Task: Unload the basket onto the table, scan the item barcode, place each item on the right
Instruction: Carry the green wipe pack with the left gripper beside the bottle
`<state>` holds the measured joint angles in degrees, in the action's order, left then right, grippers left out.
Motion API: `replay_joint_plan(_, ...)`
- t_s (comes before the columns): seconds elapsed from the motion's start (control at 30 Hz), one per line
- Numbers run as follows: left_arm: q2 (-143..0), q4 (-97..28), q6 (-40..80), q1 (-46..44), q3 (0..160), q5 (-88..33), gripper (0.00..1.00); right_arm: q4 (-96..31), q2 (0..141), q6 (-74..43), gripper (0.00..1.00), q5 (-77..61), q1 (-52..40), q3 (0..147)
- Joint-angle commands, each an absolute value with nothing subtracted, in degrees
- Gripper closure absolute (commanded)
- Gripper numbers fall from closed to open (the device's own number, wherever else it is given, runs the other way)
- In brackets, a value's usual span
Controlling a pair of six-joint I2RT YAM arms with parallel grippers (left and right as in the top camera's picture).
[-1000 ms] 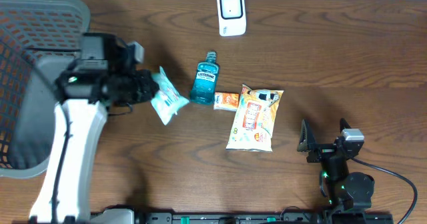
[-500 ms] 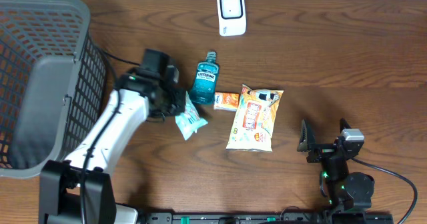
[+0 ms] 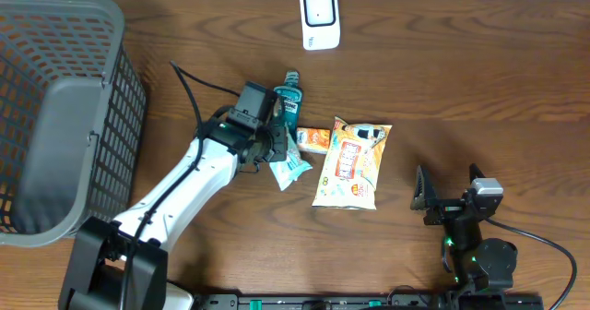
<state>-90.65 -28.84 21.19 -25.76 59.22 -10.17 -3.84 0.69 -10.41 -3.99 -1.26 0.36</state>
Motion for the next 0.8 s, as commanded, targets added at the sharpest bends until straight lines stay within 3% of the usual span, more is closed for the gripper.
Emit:
replay_joint_plan(0.0, -91.33, -27.86, 21.74, -26.72, 59.18, -9.32, 0.93, -4.08, 0.34, -10.0, 0.01, -3.53, -1.5, 0.32)
replay_joint_plan(0.47, -101.47, -27.31, 21.76, -26.76, 59.13, -6.35, 0.93, -4.08, 0.34, -10.0, 0.01, -3.53, -1.5, 0.32)
replay_joint_plan(0.73, -98.56, -27.09, 21.76, -26.83, 59.59, -6.92, 0.92, -4.08, 0.34, -10.0, 0.01, -3.53, -1.5, 0.32)
replay_joint_plan(0.77, -97.65, -27.09, 21.76, -26.83, 59.61, -7.09, 0.88, -4.08, 0.34, -10.0, 0.01, -3.53, -1.5, 0.32)
